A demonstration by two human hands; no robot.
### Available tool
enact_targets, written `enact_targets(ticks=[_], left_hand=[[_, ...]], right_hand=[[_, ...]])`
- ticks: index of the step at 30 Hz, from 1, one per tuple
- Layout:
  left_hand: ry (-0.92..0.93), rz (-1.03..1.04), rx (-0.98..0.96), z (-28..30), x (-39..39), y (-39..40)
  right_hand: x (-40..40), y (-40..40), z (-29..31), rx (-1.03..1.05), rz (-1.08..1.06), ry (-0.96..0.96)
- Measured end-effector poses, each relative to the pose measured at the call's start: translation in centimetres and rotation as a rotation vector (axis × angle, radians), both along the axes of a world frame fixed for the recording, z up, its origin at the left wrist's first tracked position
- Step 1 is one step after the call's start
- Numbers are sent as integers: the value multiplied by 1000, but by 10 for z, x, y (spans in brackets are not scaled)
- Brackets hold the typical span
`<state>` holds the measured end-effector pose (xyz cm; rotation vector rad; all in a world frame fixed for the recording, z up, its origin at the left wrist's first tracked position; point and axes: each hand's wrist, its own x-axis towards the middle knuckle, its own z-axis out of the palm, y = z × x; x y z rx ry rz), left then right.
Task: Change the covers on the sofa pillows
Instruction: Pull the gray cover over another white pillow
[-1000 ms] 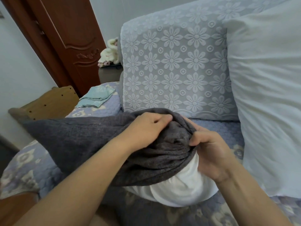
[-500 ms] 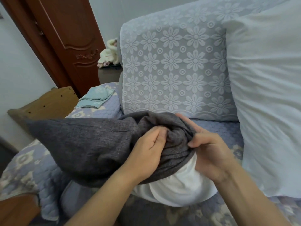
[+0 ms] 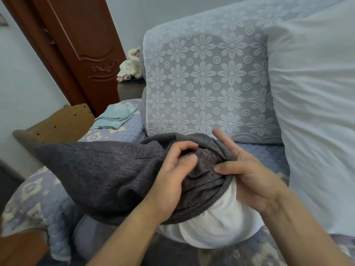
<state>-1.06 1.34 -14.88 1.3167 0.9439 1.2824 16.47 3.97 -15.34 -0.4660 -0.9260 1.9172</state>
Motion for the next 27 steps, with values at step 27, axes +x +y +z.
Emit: enact_targets(ticks=[27], left_hand=[[406, 463, 369, -13, 23, -9]], right_hand=[[-13, -13, 6, 64, -140, 6]])
